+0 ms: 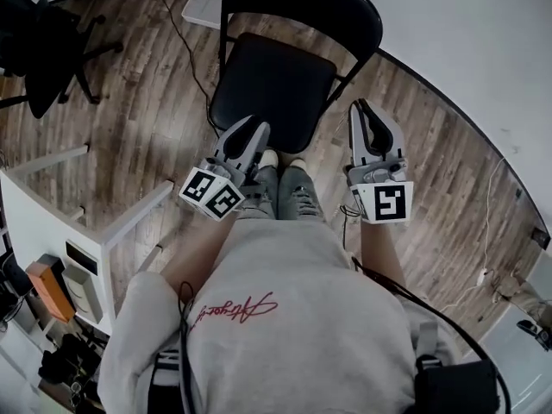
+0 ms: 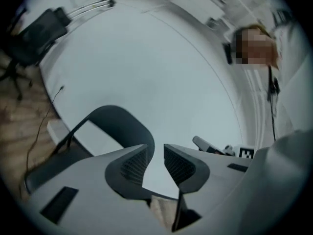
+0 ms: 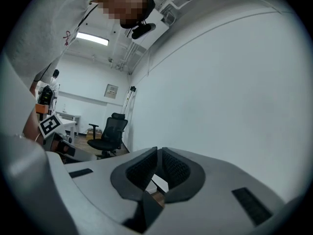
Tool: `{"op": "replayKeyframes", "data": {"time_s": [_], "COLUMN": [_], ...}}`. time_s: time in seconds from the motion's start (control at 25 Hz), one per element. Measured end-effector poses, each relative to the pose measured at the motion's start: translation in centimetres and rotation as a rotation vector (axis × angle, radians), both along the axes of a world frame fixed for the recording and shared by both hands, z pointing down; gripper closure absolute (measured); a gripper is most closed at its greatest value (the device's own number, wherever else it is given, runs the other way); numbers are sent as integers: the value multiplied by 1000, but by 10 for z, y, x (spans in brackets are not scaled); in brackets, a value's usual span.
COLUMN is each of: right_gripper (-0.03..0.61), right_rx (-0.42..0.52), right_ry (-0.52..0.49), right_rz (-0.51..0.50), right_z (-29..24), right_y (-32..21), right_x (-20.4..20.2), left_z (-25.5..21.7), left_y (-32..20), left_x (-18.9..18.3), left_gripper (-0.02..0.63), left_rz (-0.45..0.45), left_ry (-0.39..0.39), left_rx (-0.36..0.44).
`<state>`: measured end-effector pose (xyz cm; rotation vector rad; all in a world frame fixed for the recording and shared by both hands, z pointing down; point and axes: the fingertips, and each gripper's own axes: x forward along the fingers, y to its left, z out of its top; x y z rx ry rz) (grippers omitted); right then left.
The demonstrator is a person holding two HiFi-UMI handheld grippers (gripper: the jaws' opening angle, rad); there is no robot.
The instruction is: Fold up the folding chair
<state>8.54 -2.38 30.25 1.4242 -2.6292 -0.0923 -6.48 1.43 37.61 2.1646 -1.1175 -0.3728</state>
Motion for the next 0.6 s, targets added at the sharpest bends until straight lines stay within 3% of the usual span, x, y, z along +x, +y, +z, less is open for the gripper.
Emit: {"op": "replayKeyframes", "data": {"time_s": [0.08, 0.16, 0.24, 0.32, 0.36, 0.48, 0.6], "right_gripper": [558, 558, 547, 445, 437, 412, 378], "right_rx": [-38, -82, -119, -157, -173, -220, -296], "right_ry": [26, 53, 70, 67, 67, 104, 116], "right_rz": [6, 22, 42, 59, 67, 91, 117], "right_z": [21, 45, 70, 96, 109, 157, 213], "right_y": [-9, -19, -30, -36, -39, -53, -76], "right_x": [7, 13, 20, 30, 36, 56, 76], "left_z": [44, 89, 134, 177, 197, 256, 322], "left_y": [5, 13, 23, 40, 48, 66, 88], "left_x": [-15, -31, -42, -45, -46, -49, -58], "left_gripper": [432, 409, 385, 373, 365, 347, 325], "left_rz": [-92, -188, -249, -279, -286, -265, -250], "left_ry": [186, 292, 336, 386, 393, 335, 394], "left_rx": [-149, -264, -343, -412, -438, -486, -536]}}
